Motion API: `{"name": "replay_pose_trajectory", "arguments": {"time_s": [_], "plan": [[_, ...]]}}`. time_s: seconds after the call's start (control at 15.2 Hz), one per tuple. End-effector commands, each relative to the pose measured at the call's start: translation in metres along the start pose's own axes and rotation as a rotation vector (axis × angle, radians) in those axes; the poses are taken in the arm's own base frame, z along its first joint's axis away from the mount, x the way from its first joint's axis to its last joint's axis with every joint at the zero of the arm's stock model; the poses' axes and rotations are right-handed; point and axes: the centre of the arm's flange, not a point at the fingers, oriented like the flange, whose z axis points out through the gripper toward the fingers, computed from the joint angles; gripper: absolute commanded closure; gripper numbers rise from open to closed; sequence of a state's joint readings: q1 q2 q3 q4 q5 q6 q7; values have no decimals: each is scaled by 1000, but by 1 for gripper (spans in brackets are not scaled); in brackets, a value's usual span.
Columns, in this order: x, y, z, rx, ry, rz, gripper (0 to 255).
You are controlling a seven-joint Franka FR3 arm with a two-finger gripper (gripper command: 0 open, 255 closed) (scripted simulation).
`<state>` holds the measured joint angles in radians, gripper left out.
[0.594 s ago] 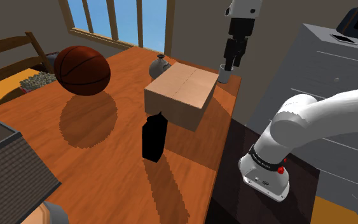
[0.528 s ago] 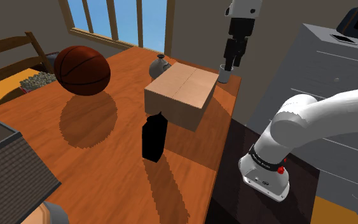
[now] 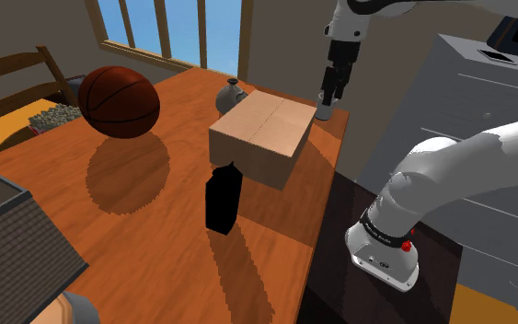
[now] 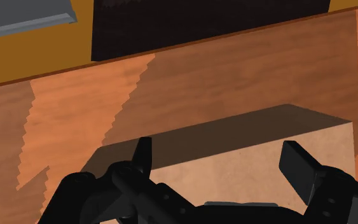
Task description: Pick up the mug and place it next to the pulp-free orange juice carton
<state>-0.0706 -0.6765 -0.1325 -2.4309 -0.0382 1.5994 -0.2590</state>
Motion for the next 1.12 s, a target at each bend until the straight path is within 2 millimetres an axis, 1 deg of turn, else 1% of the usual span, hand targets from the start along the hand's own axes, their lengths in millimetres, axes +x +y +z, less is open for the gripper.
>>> {"name": "replay_pose_trajectory", "arguments": {"time_s": [0.0,0.53,1.06], "plan": [[9,22,7,-12,7,-2,0],[45,109,38,-54,32,-4,0],[81,197,63,-97,57,-7,0]]}}
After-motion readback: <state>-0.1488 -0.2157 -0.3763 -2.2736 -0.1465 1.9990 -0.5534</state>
